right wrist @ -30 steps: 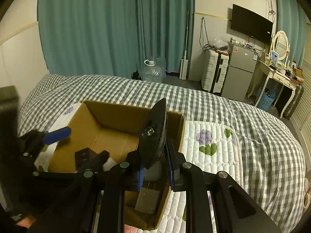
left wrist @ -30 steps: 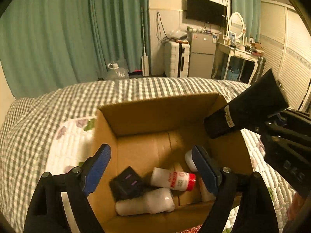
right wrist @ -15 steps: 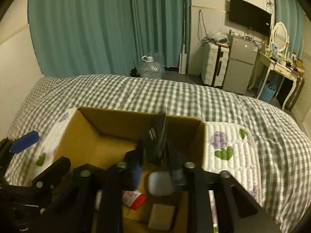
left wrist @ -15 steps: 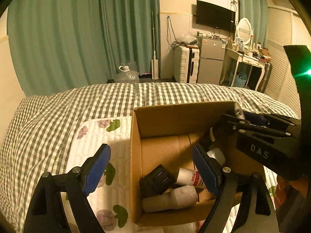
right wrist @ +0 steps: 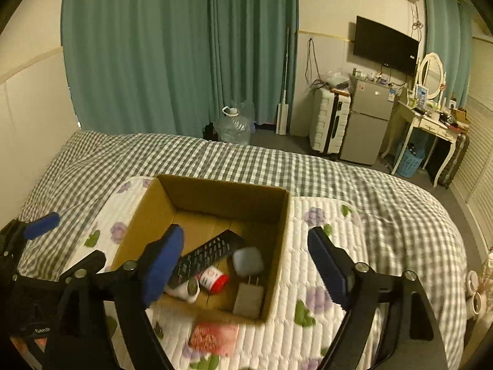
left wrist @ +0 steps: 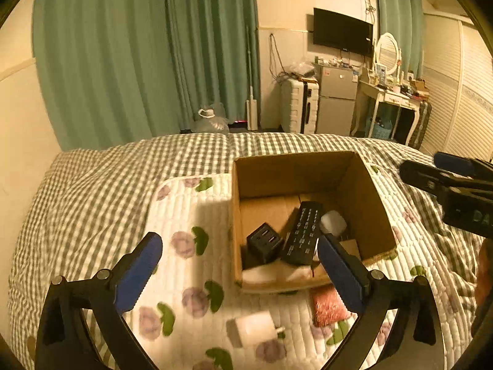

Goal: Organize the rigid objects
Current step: 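Grasp the white charger with the left gripper while the right grasps the pink card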

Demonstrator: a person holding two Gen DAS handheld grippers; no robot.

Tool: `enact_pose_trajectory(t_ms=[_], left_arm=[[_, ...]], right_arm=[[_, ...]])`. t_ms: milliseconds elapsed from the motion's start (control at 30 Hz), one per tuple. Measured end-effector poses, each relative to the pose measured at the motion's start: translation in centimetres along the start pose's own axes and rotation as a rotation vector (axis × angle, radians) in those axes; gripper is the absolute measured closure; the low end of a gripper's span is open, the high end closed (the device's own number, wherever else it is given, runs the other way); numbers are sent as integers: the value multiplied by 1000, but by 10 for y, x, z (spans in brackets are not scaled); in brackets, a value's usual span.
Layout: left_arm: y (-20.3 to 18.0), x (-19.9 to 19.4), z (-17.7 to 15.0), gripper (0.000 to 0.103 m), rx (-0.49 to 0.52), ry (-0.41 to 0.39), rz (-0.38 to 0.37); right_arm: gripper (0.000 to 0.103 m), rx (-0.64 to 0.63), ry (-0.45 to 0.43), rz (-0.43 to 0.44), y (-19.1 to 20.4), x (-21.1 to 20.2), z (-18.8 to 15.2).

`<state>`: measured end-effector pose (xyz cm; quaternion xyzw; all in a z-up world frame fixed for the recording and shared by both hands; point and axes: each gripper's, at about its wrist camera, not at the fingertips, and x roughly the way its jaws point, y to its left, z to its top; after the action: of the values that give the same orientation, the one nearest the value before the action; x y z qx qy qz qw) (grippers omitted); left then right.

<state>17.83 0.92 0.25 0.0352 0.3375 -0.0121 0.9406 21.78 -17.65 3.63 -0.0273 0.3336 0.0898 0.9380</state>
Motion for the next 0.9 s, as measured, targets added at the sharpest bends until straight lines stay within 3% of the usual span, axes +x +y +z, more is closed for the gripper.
enact_pose_trajectory(t_ms=[300, 633, 900], left_arm=[[5, -7, -45, 0, -24, 46, 24], [4, 35, -84, 0, -42, 114, 44], [-5, 91, -109, 0, -18, 227, 58]], right_arm=[[8, -20, 26, -35, 7, -26, -51], [7, 3, 145, -41, 11, 19, -103], [7, 19, 236, -44, 7, 70, -126]])
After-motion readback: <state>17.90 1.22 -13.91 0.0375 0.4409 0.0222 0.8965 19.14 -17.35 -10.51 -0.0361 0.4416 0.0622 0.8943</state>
